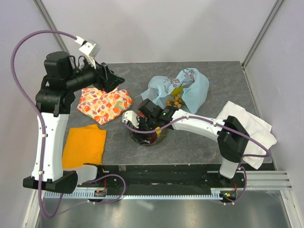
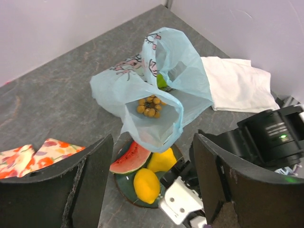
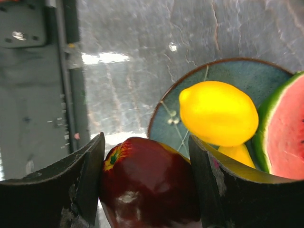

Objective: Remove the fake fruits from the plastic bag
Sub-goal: Place the fake fruit on the plate.

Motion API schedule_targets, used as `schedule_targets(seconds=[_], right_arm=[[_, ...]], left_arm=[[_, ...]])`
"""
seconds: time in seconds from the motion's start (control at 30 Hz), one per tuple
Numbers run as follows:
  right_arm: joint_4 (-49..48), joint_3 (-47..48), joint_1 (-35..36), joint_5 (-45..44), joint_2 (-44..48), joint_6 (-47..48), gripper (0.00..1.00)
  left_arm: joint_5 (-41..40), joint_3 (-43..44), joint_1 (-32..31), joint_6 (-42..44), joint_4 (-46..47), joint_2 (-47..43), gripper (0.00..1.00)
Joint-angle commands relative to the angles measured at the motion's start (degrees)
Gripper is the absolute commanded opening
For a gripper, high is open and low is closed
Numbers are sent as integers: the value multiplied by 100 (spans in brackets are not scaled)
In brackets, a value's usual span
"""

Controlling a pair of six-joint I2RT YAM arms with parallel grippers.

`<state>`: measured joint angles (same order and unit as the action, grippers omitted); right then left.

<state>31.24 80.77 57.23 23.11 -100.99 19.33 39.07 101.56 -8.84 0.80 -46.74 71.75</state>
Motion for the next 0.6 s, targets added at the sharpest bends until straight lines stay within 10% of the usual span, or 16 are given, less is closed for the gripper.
schedule_targets(seconds=[0.0, 0.57], right_arm=[[-601, -132, 113, -254, -219, 193, 32], [-1287, -536, 552, -1019, -615, 686, 53]], left_arm=[[48, -285, 216, 114, -151, -169, 75], [514, -769, 278, -194, -11, -336, 73]])
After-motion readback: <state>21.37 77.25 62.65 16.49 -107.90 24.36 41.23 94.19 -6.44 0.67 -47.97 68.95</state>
